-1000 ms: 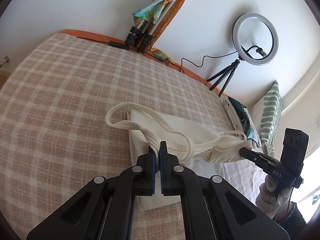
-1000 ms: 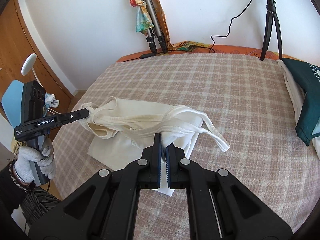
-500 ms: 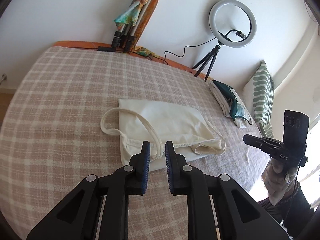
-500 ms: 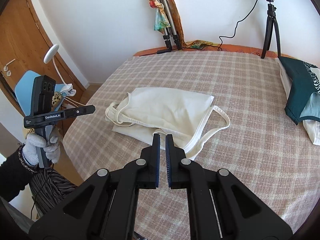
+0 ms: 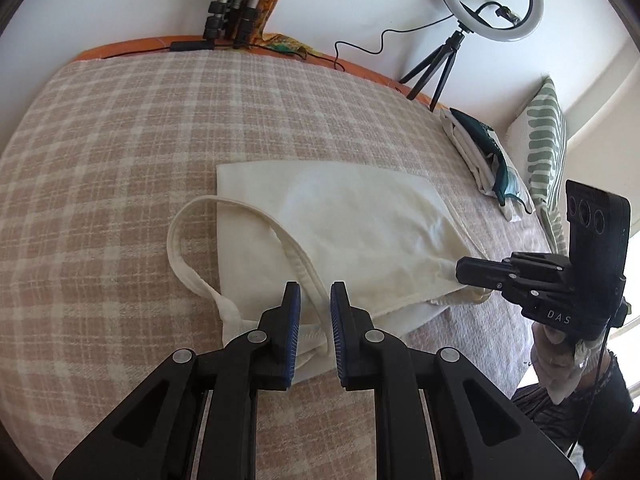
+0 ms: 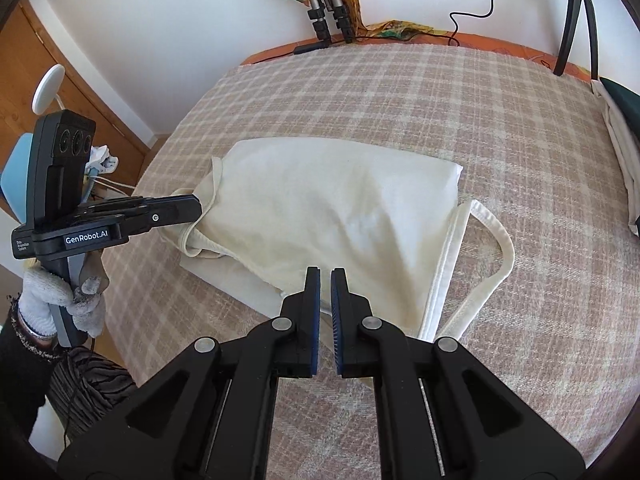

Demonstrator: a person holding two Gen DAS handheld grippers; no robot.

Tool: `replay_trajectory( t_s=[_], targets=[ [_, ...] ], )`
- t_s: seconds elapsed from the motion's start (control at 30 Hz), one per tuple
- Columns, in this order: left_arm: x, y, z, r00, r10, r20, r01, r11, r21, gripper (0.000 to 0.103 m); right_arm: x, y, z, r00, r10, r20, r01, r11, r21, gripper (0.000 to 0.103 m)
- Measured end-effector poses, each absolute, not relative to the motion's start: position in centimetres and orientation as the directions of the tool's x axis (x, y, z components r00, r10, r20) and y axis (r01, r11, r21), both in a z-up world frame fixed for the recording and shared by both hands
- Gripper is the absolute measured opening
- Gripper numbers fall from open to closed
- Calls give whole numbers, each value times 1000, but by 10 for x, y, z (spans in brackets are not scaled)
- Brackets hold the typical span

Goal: Fold small clothes

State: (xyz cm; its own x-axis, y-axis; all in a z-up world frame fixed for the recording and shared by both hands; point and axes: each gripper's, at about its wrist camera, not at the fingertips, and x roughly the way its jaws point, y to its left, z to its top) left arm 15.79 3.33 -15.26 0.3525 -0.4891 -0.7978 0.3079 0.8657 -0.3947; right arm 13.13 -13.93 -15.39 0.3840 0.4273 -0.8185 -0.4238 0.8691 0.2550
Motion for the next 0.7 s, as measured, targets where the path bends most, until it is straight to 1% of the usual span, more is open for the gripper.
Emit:
replay_trajectory(
  t_s=[0.2, 0.27, 0.33, 0.37, 0.4, 0.43, 0.47, 0.5, 0.57, 0.63, 0.7],
  targets=[
    [108, 40, -170, 285, -494, -822, 349, 852, -390, 14, 99, -146, -171, 338, 345, -876, -477, 865, 156, 6],
    [99, 41, -166, 284, -505, -815, 356, 845, -399, 14, 94, -152, -169, 331, 362, -871, -484, 858, 172, 6],
    [96, 41, -153, 308, -524, -794, 371, 835, -408, 14, 94, -161, -159, 344, 413, -843, -482, 848, 218, 6],
    [96, 41, -143, 329, -534, -779, 380, 830, -409, 14, 97, -166, -152, 356, 442, -824, -472, 845, 250, 9],
    [97, 41, -134, 351, -543, -762, 390, 825, -408, 14, 101, -172, -146, 369, 469, -802, -458, 843, 282, 21],
    [99, 40, -124, 373, -550, -748, 398, 823, -406, 14, 107, -179, -140, 389, 493, -778, -438, 842, 315, 30],
    [102, 39, -116, 392, -555, -734, 408, 819, -403, 14, 115, -185, -136, 410, 508, -757, -415, 843, 341, 46],
    [104, 37, -110, 409, -557, -723, 417, 819, -395, 14, 123, -190, -133, 428, 516, -742, -393, 846, 361, 49],
    [113, 32, -105, 438, -539, -719, 419, 831, -367, 14, 143, -200, -134, 448, 520, -727, -336, 852, 402, 49],
    [121, 25, -110, 442, -534, -721, 412, 835, -365, 14, 167, -210, -142, 459, 508, -728, -253, 861, 441, 49],
    [128, 17, -123, 415, -524, -744, 409, 838, -362, 14, 190, -221, -153, 463, 502, -730, -164, 858, 486, 48]
  ],
)
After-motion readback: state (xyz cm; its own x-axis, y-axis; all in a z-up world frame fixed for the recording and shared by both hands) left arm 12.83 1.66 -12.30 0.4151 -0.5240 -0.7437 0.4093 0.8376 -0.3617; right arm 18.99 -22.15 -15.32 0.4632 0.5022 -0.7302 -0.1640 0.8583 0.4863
